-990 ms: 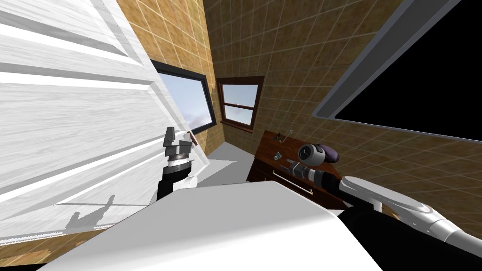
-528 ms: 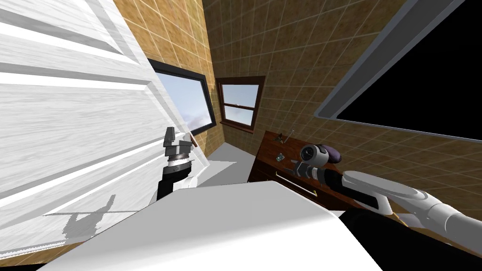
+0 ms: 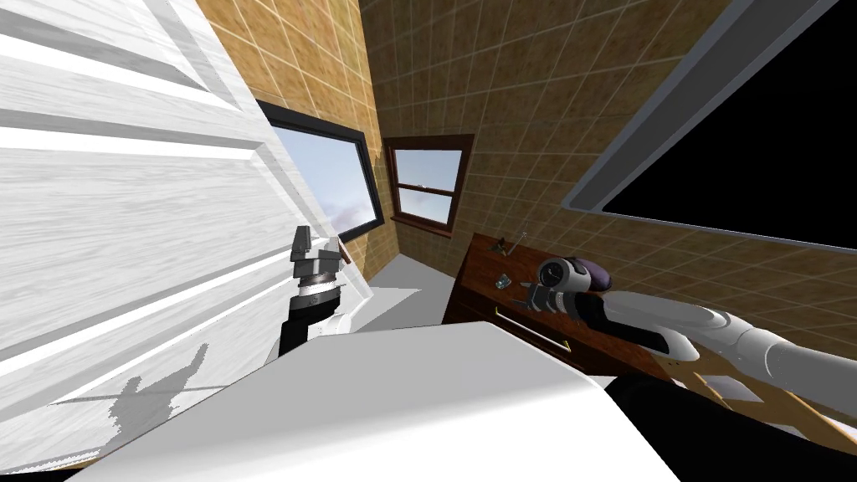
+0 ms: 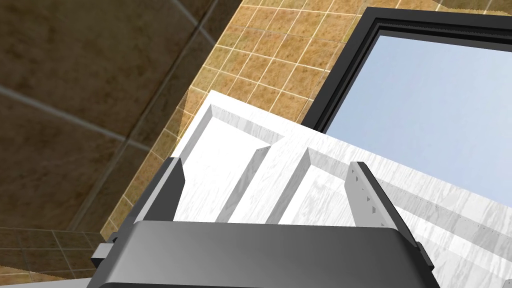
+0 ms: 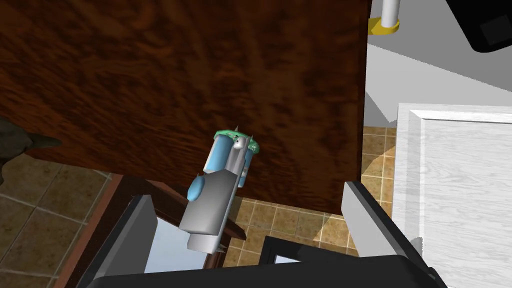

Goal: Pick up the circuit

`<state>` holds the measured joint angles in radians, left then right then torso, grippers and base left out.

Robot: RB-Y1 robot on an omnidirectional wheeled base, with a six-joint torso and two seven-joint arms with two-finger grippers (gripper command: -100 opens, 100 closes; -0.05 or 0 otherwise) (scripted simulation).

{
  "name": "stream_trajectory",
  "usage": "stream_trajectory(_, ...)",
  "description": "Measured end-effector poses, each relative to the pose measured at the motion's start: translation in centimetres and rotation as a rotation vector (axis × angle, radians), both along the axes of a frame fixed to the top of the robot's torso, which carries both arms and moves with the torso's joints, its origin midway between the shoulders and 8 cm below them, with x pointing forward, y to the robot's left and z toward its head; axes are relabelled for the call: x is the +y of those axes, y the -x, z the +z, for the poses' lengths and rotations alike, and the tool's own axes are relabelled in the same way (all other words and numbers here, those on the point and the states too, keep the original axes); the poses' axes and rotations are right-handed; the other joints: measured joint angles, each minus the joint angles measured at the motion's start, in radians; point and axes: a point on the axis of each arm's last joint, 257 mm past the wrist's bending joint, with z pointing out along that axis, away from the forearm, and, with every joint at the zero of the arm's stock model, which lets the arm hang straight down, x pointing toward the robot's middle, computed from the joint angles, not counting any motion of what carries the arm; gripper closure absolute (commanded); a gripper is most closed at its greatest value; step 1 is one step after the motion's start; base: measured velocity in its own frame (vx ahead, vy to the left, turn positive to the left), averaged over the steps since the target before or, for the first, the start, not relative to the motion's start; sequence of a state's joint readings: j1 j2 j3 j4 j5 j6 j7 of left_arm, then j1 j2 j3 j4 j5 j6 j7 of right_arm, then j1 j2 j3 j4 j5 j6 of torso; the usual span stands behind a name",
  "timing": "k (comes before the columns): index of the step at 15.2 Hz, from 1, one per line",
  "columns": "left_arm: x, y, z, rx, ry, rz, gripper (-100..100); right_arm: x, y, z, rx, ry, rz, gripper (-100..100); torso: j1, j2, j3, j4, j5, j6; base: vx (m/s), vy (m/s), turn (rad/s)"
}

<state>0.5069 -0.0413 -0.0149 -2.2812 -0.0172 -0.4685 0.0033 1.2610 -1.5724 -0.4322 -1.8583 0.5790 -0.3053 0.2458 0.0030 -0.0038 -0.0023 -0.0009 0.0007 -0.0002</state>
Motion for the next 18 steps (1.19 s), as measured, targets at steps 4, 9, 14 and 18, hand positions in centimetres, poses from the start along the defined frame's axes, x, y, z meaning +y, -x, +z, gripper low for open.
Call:
stream_trajectory(4, 0.0, 0.0, 0.0, 0.000, 0.000, 0.000, 0, -1.5, -0.4, -0.2, 0.035, 0.092, 0.058, -100, 0.001, 0.000, 0.000, 0.000, 0.000, 0.000, 0.039, 0.054, -0.032)
stream_trajectory(9, 0.0, 0.0, 0.0, 0.000, 0.000, 0.000, 0, -2.8, -1.6, -0.3, 0.070, 0.186, 0.130, -100, 0.000, 0.000, 0.000, 0.000, 0.000, 0.000, 0.036, 0.045, -0.027)
stream_trajectory(14, 0.0, 0.0, 0.0, 0.000, 0.000, 0.000, 0, -3.5, -2.6, -0.6, 0.098, 0.264, 0.203, -100, -0.001, 0.001, 0.000, 0.000, 0.000, 0.000, 0.024, 0.033, -0.019)
stream_trajectory(18, 0.0, 0.0, 0.0, 0.000, 0.000, 0.000, 0, -3.1, -1.9, -1.3, 0.100, 0.265, 0.198, -100, -0.006, 0.001, 0.000, 0.000, -0.002, 0.000, 0.033, -0.032, 0.053)
